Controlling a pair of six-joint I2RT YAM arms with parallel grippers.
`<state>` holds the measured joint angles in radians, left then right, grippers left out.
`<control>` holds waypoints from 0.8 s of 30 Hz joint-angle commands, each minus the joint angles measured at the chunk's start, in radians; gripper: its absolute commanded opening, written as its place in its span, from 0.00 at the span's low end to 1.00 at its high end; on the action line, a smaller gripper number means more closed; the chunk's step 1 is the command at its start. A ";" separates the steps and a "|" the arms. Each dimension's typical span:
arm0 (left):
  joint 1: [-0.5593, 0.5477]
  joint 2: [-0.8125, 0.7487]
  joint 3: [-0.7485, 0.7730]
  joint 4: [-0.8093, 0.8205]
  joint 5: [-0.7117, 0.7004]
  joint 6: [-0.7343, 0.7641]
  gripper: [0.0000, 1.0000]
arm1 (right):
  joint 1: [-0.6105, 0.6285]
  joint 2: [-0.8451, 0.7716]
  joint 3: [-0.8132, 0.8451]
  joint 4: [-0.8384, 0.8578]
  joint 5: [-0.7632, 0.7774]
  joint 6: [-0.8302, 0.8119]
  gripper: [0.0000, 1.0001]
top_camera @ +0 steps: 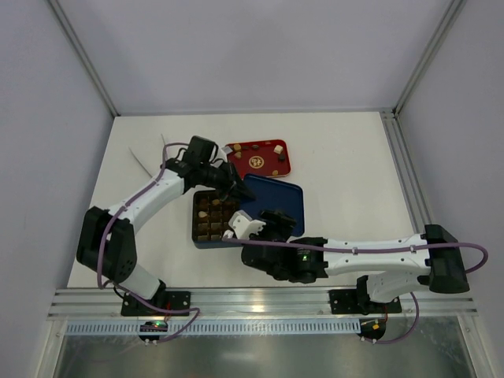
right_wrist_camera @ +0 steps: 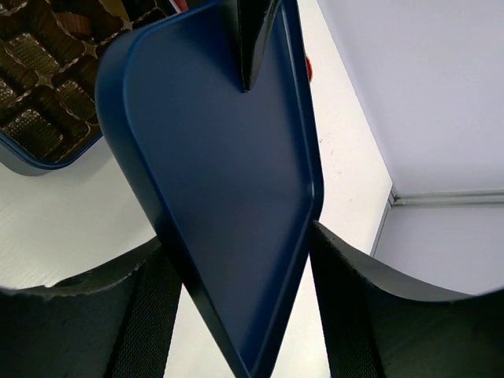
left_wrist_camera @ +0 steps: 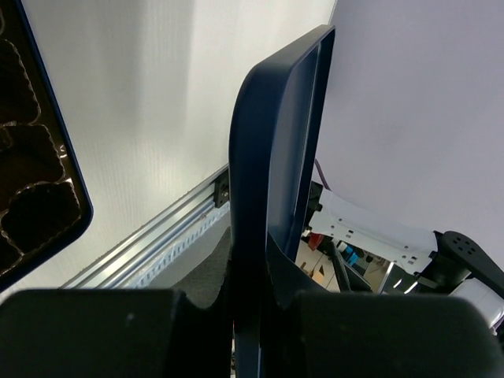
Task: Pack the chocolate
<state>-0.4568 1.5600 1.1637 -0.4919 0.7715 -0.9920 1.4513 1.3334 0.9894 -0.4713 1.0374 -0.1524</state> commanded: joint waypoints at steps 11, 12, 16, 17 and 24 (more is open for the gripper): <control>0.010 -0.084 -0.007 0.001 0.104 0.010 0.04 | 0.006 0.035 -0.015 0.164 0.070 -0.208 0.26; 0.010 -0.086 -0.007 0.001 0.112 0.015 0.05 | 0.006 0.036 -0.018 0.168 0.072 -0.213 0.21; 0.015 -0.100 -0.002 0.001 0.120 0.035 0.23 | 0.006 0.047 -0.008 0.178 0.090 -0.243 0.04; 0.021 -0.112 0.001 0.000 0.118 0.041 0.32 | 0.006 0.050 -0.006 0.180 0.096 -0.251 0.04; 0.062 -0.136 0.134 -0.166 -0.061 0.199 0.82 | 0.006 0.021 0.054 0.120 0.092 -0.236 0.04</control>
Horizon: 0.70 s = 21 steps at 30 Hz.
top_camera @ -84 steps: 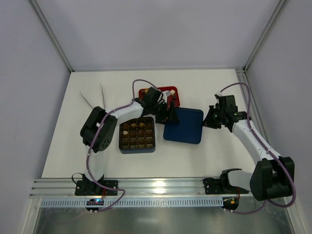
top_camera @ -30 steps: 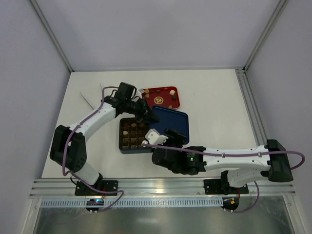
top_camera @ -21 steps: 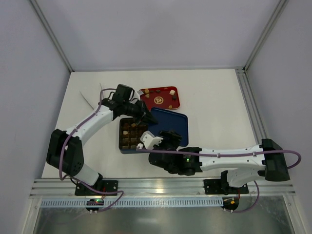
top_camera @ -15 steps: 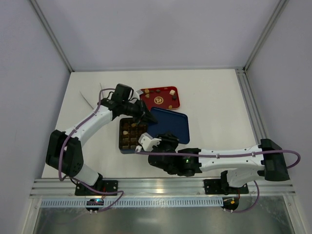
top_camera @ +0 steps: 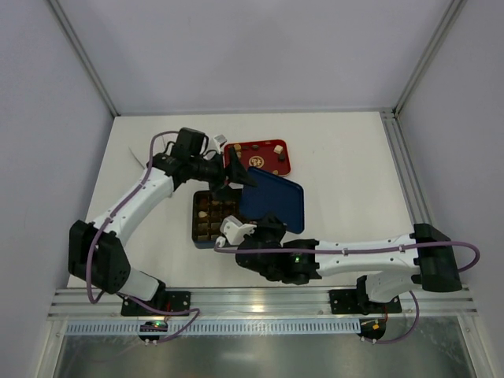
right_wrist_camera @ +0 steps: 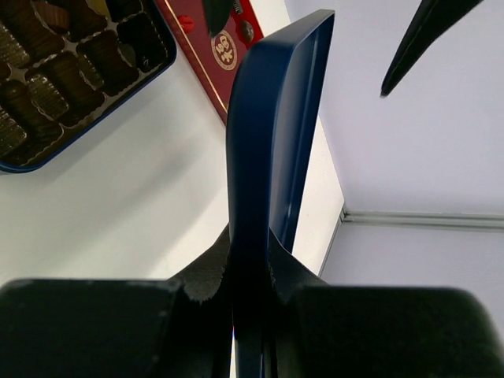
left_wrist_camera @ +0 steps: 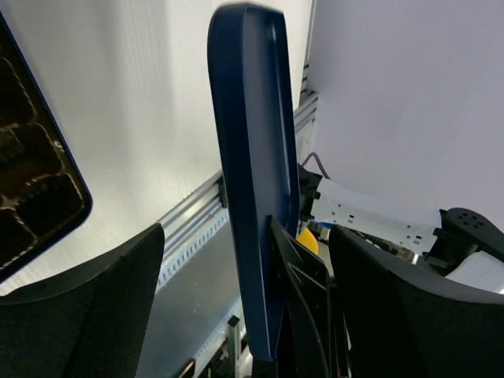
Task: Pack the chocolate
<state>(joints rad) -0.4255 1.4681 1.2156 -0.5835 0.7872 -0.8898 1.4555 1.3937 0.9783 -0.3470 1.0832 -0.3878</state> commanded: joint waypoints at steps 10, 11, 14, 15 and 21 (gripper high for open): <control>0.246 -0.089 0.243 -0.164 -0.341 0.169 0.82 | -0.144 -0.094 0.298 -0.317 -0.299 0.280 0.04; 0.260 -0.100 0.252 -0.167 -0.354 0.173 0.81 | -0.173 -0.101 0.321 -0.329 -0.360 0.305 0.04; 0.313 -0.138 0.280 -0.188 -0.402 0.196 0.78 | -0.343 -0.140 0.375 -0.311 -0.706 0.412 0.04; 0.321 -0.149 0.282 -0.191 -0.417 0.203 0.78 | -0.428 -0.150 0.381 -0.278 -0.792 0.450 0.04; 0.337 -0.241 0.225 -0.239 -0.468 0.275 0.77 | -0.618 -0.128 0.323 -0.076 -1.282 0.733 0.04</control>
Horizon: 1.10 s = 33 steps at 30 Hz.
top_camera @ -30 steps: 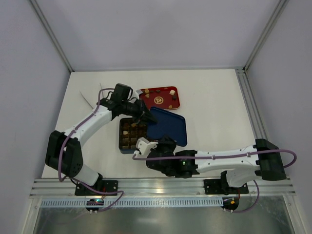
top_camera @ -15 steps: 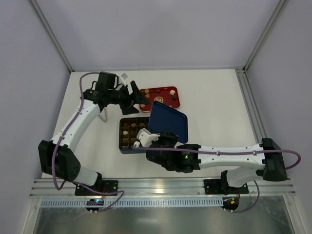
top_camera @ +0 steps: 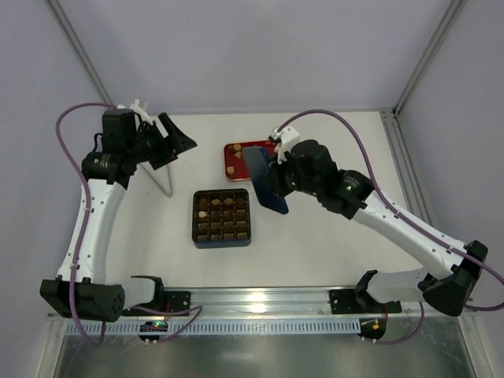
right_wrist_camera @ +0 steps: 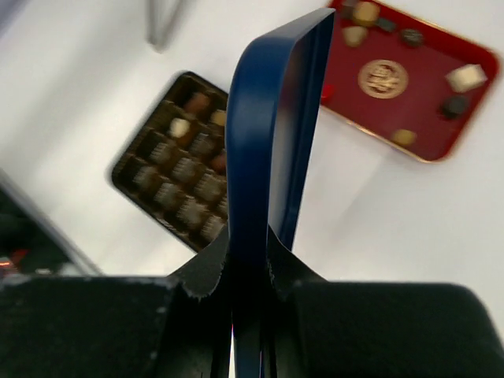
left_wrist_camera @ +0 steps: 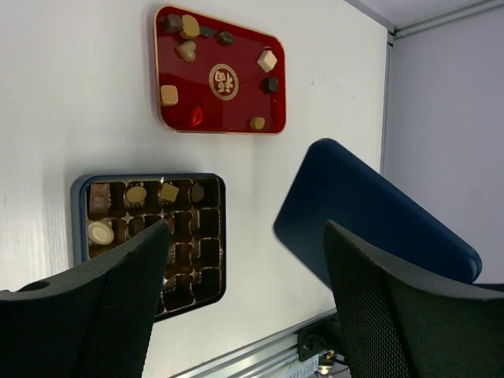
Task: Pack the chocolate
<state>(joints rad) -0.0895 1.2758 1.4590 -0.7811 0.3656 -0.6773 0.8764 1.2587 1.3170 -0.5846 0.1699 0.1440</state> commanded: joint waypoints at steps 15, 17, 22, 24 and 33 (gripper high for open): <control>0.000 -0.211 -0.362 -0.018 -0.037 0.123 0.79 | -0.168 0.293 -0.374 1.278 -0.791 0.991 0.04; 0.000 -0.216 -0.376 -0.018 -0.043 0.130 0.79 | -0.168 0.358 -0.380 1.360 -0.800 1.031 0.04; 0.000 -0.201 -0.414 -0.011 -0.048 0.137 0.79 | -0.168 0.438 -0.404 1.460 -0.793 1.106 0.04; 0.000 -0.190 -0.431 -0.003 -0.056 0.140 0.79 | -0.168 0.464 -0.407 1.480 -0.793 1.109 0.04; 0.000 -0.151 -0.482 0.028 -0.079 0.148 0.78 | -0.174 0.567 -0.429 1.559 -0.808 1.137 0.04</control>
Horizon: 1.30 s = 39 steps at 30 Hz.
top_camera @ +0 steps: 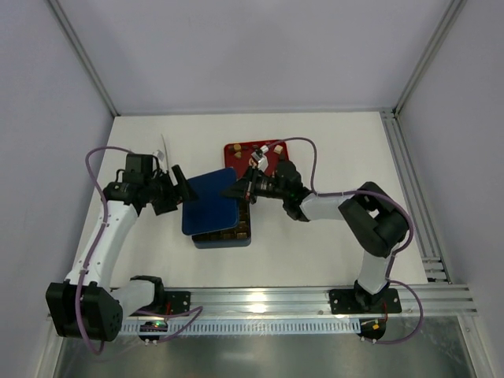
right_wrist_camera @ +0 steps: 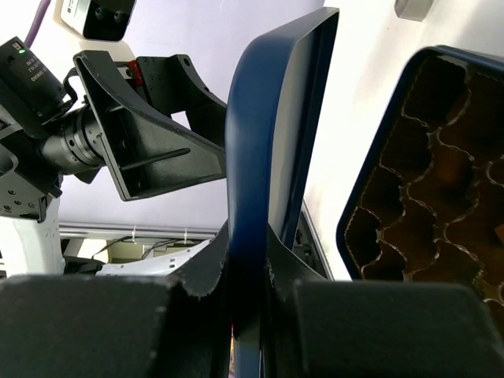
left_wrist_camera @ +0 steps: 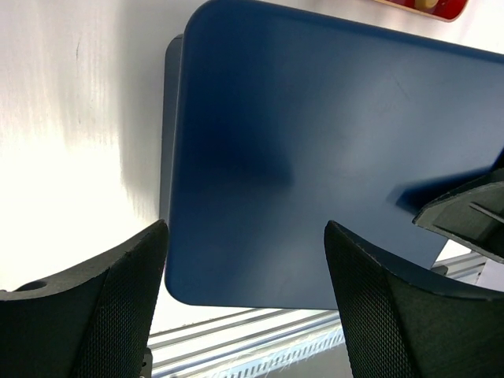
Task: Pack the chocolate
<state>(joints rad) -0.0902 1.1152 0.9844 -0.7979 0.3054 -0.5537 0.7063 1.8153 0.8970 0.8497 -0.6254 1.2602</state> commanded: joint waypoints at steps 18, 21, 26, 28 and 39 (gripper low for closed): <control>0.001 0.077 -0.055 0.095 -0.015 0.034 0.77 | -0.042 0.082 -0.049 0.132 -0.027 -0.001 0.04; 0.000 0.092 -0.069 0.106 -0.009 0.032 0.75 | -0.047 0.087 -0.055 0.127 -0.028 -0.007 0.04; 0.000 0.115 -0.101 0.127 -0.006 0.032 0.73 | -0.057 0.091 -0.070 0.121 -0.028 -0.010 0.05; -0.002 0.123 -0.115 0.137 -0.008 0.032 0.73 | -0.064 0.098 -0.075 0.126 -0.028 -0.008 0.07; -0.013 0.175 -0.125 0.157 -0.003 0.026 0.71 | -0.085 0.115 -0.093 0.158 -0.033 0.016 0.16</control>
<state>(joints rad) -0.0940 1.2861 0.8536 -0.6823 0.2955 -0.5404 0.6346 1.9255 0.8169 0.9363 -0.6659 1.2869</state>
